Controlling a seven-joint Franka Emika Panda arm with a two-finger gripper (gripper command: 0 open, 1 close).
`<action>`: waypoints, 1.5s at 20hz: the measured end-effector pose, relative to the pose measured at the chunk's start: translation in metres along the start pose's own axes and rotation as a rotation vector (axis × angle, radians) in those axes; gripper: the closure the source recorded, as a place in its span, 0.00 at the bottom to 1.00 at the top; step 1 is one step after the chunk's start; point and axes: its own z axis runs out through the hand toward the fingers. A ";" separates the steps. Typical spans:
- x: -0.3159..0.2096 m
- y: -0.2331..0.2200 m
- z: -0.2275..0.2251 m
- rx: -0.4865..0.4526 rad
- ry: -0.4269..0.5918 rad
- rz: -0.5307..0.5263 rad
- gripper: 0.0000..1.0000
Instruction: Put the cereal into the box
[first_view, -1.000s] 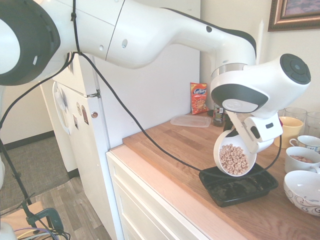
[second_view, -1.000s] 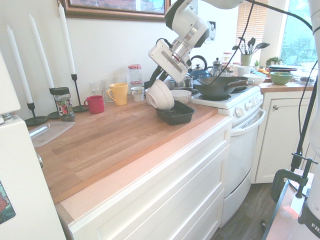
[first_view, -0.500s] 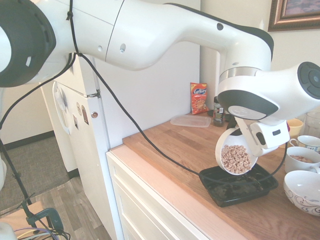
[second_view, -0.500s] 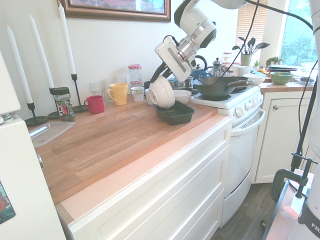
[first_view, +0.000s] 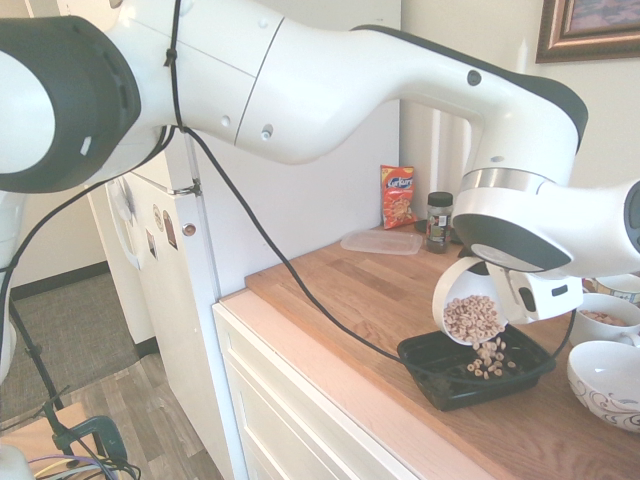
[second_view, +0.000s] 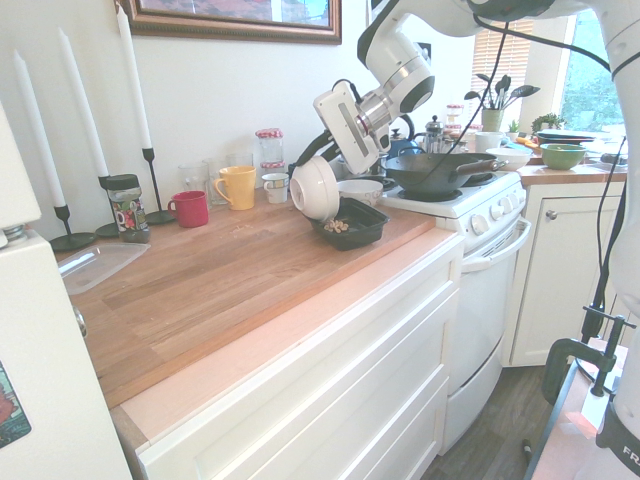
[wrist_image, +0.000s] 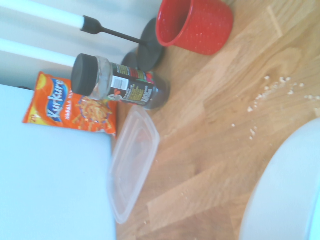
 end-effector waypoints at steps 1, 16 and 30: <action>0.003 0.001 0.002 0.002 -0.001 -0.001 1.00; 0.007 -0.005 -0.015 0.112 -0.041 -0.028 1.00; 0.009 0.005 -0.027 0.186 -0.084 -0.001 1.00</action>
